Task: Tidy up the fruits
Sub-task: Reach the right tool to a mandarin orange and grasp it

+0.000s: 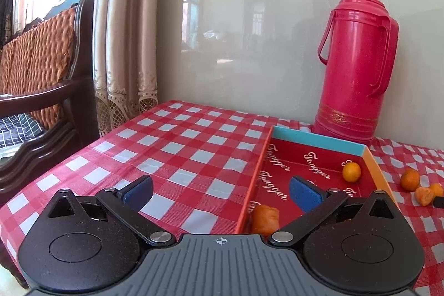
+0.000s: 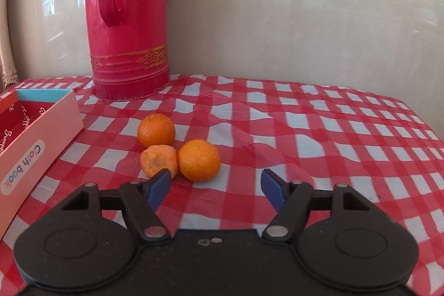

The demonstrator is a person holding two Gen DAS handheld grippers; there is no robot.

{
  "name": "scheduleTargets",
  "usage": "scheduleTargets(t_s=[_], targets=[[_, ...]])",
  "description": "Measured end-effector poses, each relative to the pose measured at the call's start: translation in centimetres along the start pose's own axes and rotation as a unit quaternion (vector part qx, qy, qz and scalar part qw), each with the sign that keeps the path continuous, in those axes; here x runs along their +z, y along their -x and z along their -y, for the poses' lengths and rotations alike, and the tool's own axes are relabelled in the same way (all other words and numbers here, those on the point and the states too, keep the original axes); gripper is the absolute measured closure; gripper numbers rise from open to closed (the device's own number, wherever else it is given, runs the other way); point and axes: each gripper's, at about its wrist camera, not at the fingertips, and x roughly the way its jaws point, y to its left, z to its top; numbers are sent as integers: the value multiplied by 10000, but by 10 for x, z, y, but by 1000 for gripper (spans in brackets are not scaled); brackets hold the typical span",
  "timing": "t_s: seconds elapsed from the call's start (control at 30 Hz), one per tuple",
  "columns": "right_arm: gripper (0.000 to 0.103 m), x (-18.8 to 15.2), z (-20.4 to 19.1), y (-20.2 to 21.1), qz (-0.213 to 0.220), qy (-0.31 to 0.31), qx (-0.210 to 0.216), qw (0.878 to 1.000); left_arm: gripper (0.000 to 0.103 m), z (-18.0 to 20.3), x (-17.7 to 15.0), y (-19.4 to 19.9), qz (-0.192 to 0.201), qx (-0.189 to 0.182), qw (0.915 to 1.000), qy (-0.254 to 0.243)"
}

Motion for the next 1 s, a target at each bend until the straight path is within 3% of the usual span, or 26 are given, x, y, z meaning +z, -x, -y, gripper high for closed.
scheduleTargets(t_s=[0.13, 0.23, 0.43, 0.7, 0.8, 0.87, 1.0], targets=[[46, 5, -15, -12, -68, 70, 231, 9997, 0, -9, 0, -3, -26, 78, 10000, 27], [44, 7, -26, -14, -13, 226, 214, 9995, 0, -14, 0, -5, -41, 98, 9999, 66], [46, 8, -15, -5, 46, 25, 310, 9995, 0, -18, -1, -7, -57, 69, 9999, 76], [46, 5, -3, -8, -78, 18, -118, 9999, 0, -14, -2, -9, -77, -23, 9999, 82], [52, 5, -8, -17, -112, 27, -142, 9998, 0, -13, -4, -9, -78, -18, 10000, 44], [65, 7, -13, -21, -115, 91, -103, 9998, 0, -14, -4, -10, -93, -6, 9999, 43], [66, 9, -21, -27, -108, 254, -171, 9995, 0, -17, -3, -11, -87, 11, 9999, 82]])
